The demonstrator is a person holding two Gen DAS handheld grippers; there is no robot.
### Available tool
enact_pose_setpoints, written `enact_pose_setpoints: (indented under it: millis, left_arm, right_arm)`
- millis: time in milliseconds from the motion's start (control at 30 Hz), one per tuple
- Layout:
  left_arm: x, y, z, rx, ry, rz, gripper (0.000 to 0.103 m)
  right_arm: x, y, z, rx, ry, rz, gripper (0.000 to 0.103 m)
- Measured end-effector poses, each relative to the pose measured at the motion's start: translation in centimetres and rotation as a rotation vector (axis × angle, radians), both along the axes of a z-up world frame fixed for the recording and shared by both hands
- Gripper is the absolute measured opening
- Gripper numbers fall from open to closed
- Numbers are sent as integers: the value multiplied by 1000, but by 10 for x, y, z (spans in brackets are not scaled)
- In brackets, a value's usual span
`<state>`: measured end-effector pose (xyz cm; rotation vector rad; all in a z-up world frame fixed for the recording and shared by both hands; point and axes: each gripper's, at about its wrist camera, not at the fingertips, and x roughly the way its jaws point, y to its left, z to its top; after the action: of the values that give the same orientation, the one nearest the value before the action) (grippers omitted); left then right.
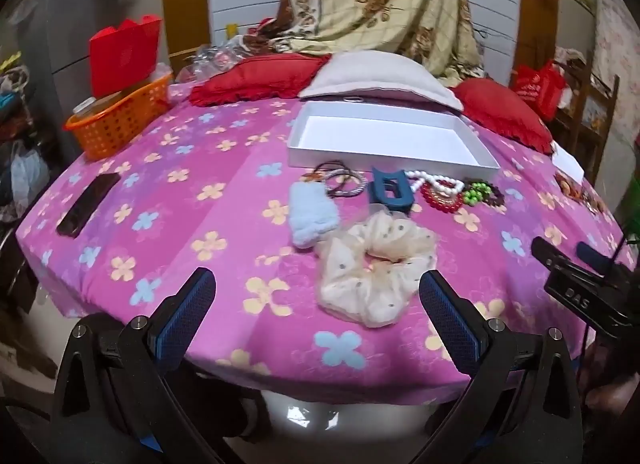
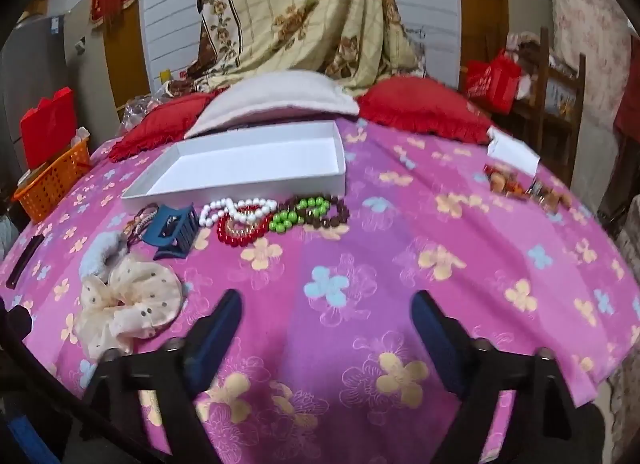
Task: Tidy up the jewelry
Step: 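Move the left tool toward the light blue fuzzy clip and scrunchie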
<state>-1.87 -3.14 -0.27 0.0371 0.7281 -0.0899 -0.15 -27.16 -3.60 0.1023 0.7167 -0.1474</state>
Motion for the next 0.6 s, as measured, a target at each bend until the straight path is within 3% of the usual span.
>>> enact_pose_setpoints:
  millis: [133, 367, 600]
  left_arm:
    - [9, -13, -4, 10, 30, -19, 102]
    - [18, -27, 2, 58, -4, 39, 102]
    - [28, -21, -7, 75, 31, 41, 102]
  right_arm:
    - [8, -11, -10, 61, 56, 11, 78]
    - [1, -17, -4, 114, 85, 47, 78]
    - [-14, -20, -9, 201, 107, -13, 78]
